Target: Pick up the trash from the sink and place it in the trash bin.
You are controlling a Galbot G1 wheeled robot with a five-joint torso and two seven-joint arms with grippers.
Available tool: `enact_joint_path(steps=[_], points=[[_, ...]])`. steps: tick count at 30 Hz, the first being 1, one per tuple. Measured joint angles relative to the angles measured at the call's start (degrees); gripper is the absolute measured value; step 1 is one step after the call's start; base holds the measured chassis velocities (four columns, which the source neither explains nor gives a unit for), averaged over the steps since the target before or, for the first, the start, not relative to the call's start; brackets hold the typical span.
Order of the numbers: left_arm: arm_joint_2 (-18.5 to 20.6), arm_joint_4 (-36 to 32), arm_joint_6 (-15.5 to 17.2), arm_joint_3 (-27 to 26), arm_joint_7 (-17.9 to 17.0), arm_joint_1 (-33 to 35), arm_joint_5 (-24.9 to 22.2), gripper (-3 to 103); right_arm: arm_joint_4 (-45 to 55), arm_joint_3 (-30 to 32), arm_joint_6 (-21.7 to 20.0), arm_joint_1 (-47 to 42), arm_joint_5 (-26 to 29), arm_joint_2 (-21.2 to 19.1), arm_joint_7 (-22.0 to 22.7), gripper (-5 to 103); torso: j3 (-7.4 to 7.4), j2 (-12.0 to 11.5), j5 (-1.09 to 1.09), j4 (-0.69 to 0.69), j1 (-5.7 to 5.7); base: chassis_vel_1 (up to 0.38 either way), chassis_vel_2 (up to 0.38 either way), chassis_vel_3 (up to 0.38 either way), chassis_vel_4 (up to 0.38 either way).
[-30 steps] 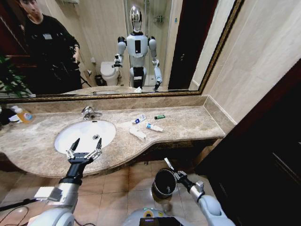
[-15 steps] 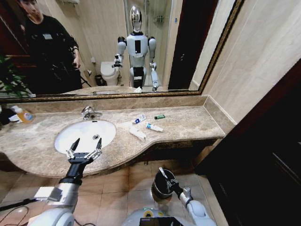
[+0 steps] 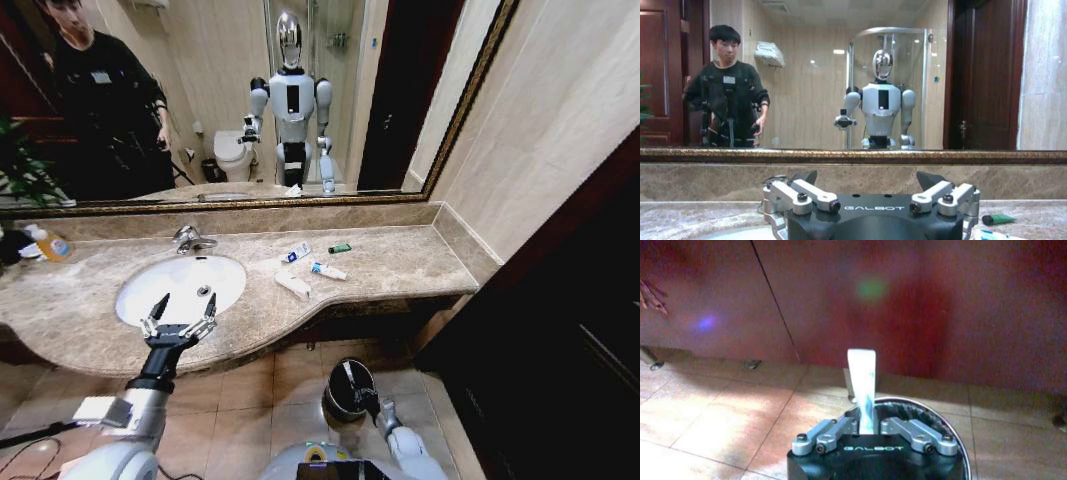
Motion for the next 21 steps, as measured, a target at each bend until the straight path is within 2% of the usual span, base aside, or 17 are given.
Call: enact_joint_path(steps=[1, 2, 5, 7, 9, 10, 11, 12, 14, 16, 17, 21], points=[[0.0, 0.0, 0.0, 0.0, 0.0, 0.0, 0.0, 100, -0.1, 0.0, 0.1, 0.1, 0.1, -0.1, 0.0, 18, 0.0, 0.0, 0.0, 0.0, 0.0, 0.0, 0.0, 0.0, 0.0], [0.0, 0.0, 0.0, 0.0, 0.0, 0.0, 0.0, 100, -0.1, 0.0, 0.1, 0.1, 0.1, -0.1, 0.0, 18, 0.0, 0.0, 0.0, 0.0, 0.0, 0.0, 0.0, 0.0, 0.0], [0.0, 0.0, 0.0, 0.0, 0.0, 0.0, 0.0, 100, -0.5, -0.2, 0.5, 0.6, 0.5, -0.5, 0.1, 34, 0.0, 0.0, 0.0, 0.0, 0.0, 0.0, 0.0, 0.0, 0.0], [0.0, 0.0, 0.0, 0.0, 0.0, 0.0, 0.0, 100, -0.7, -0.2, 0.7, 0.7, 0.6, -0.5, 0.1, 34, 0.0, 0.0, -0.01, 0.0, 0.0, 0.0, 0.0, 0.0, 0.0], [0.0, 0.0, 0.0, 0.0, 0.0, 0.0, 0.0, 100, -1.2, -0.2, 0.9, 0.9, 0.8, -0.6, 0.1, 44, 0.0, 0.0, 0.0, 0.0, 0.0, 0.0, 0.0, 0.0, 0.0], [0.0, 0.0, 0.0, 0.0, 0.0, 0.0, 0.0, 100, -1.2, -0.2, 0.9, 0.9, 0.8, -0.6, 0.1, 44, 0.0, 0.0, 0.0, 0.0, 0.0, 0.0, 0.0, 0.0, 0.0], [0.0, 0.0, 0.0, 0.0, 0.0, 0.0, 0.0, 100, -1.3, -0.2, 1.0, 0.9, 1.0, -0.7, 0.0, 56, 0.0, 0.0, 0.0, 0.0, 0.0, 0.0, 0.0, 0.0, 0.0], [0.0, 0.0, 0.0, 0.0, 0.0, 0.0, 0.0, 100, -1.3, -0.3, 1.0, 0.8, 1.0, -0.7, 0.0, 61, 0.0, 0.0, 0.0, 0.0, 0.0, 0.0, 0.0, 0.0, 0.0], [0.0, 0.0, 0.0, 0.0, 0.0, 0.0, 0.0, 100, -1.3, -0.3, 1.0, 0.7, 1.1, -0.7, 0.0, 61, 0.0, 0.0, 0.0, 0.0, 0.0, 0.0, 0.0, 0.0, 0.0], [0.0, 0.0, 0.0, 0.0, 0.0, 0.0, 0.0, 100, -1.3, -0.3, 1.0, 0.6, 1.3, -0.7, 0.0, 72, 0.0, 0.0, 0.0, 0.0, 0.0, 0.0, 0.0, 0.0, 0.0], [0.0, 0.0, 0.0, 0.0, 0.0, 0.0, 0.0, 100, -1.3, -0.3, 1.0, 0.6, 1.3, -0.7, 0.0, 72, 0.0, 0.0, 0.0, 0.0, 0.0, 0.0, 0.0, 0.0, 0.0], [0.0, 0.0, 0.0, 0.0, 0.0, 0.0, 0.0, 100, -1.2, -0.6, 1.0, 0.6, 1.8, -0.7, -0.2, 93, 0.0, 0.0, 0.0, 0.0, 0.0, 0.0, 0.0, 0.0, 0.0]])
